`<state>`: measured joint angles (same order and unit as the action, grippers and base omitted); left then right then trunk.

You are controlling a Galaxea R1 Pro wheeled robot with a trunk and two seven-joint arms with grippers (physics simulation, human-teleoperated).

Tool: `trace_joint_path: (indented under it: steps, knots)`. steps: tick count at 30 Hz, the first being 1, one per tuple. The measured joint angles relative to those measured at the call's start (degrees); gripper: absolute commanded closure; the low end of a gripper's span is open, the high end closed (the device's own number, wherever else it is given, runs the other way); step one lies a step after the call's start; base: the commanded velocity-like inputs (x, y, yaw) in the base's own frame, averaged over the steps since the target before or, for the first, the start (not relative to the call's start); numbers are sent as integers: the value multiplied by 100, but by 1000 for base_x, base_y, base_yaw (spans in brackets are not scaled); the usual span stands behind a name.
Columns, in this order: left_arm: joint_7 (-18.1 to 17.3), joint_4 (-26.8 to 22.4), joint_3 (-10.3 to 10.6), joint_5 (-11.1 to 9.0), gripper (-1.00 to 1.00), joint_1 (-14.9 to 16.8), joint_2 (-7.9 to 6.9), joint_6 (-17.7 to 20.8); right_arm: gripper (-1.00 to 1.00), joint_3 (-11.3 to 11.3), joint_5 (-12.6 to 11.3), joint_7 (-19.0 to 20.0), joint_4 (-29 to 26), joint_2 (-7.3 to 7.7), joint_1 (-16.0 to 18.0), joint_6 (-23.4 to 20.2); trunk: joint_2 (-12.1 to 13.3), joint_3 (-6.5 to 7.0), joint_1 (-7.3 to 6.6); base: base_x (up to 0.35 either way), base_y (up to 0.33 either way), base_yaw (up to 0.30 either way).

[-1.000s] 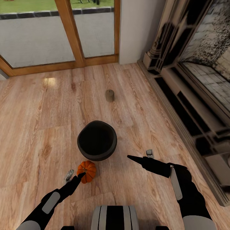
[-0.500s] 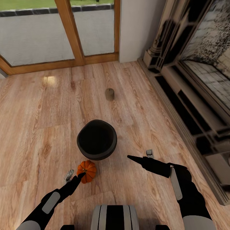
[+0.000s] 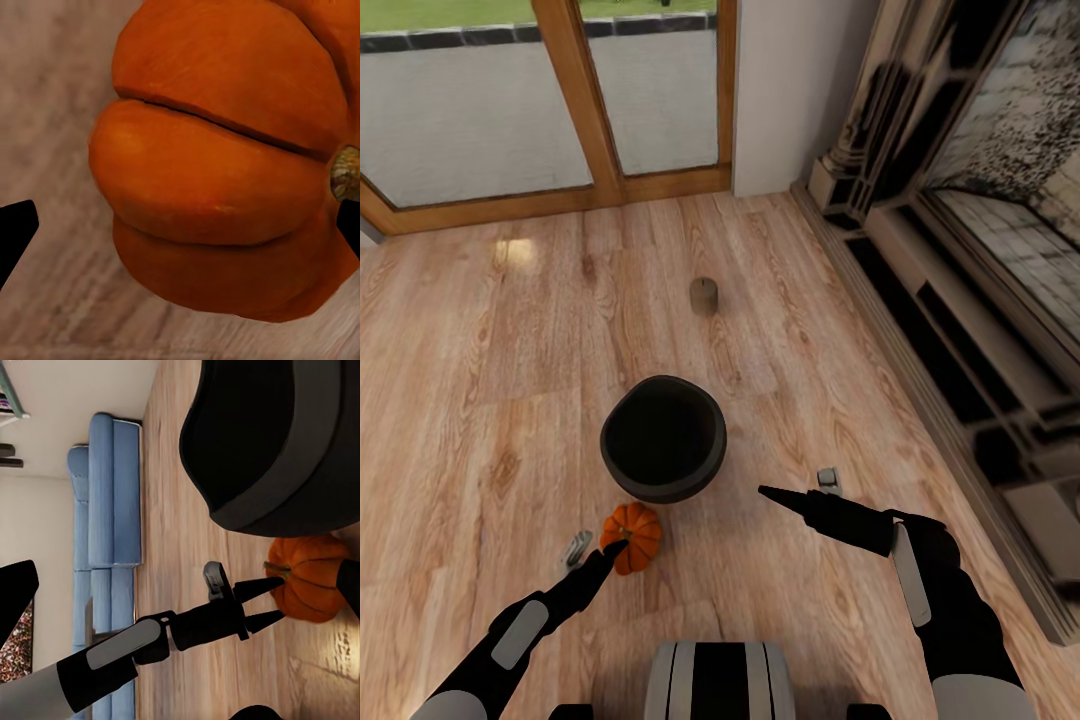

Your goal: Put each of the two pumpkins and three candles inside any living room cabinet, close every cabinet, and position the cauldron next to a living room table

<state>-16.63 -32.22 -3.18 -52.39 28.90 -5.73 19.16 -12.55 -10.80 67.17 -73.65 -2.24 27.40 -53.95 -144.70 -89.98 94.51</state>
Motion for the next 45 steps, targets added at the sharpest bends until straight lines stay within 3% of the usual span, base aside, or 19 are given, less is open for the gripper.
trace_joint_path:
  steps: [3,26,27,45]
  knots:
    - [-50,-14,4,-110,-100,2,-3,21,-100,0,0,0,0,0,0,0,-1,0,-3,158,0,0]
    - [-80,-15,-6,-111,-100,4,-1,21,-100,0,0,0,1,0,0,0,-1,1,0,7,0,0]
    - [-79,-13,-6,-111,100,4,-4,21,-100,0,0,0,2,0,0,0,-1,1,0,0,0,0]
    - [-63,-16,-6,-120,100,3,-13,24,-100,0,0,0,9,0,0,0,-1,0,-1,0,0,0]
